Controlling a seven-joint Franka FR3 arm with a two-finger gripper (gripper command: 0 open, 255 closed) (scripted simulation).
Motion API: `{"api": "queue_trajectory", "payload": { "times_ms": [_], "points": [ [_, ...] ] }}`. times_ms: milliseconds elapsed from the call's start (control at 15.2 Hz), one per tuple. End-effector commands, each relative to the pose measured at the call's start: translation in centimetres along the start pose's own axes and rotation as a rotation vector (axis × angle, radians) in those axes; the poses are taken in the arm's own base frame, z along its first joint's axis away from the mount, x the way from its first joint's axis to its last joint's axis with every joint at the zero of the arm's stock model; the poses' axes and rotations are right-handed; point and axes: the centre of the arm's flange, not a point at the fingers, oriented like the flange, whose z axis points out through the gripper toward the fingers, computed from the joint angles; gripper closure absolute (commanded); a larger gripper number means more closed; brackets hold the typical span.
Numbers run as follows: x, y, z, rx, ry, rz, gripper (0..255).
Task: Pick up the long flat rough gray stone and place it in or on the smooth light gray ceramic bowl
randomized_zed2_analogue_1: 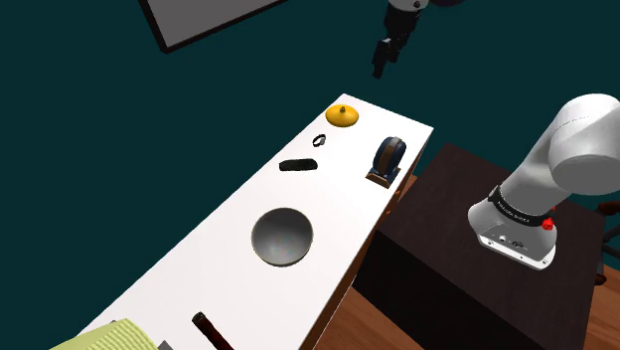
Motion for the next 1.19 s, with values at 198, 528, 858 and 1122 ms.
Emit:
{"api": "queue_trajectory", "payload": {
  "times_ms": [198,528,858,1122],
  "points": [
    [3.4,-2.1,5.6,0.003,-0.01,-0.095,0],
    [6.4,-4.3,11.1,0.005,-0.022,-0.188,0],
    [9.0,-6.9,16.7,0.007,-0.034,-0.281,0],
    [10.9,-9.1,21.2,0.009,-0.043,-0.355,0]
  ]
}}
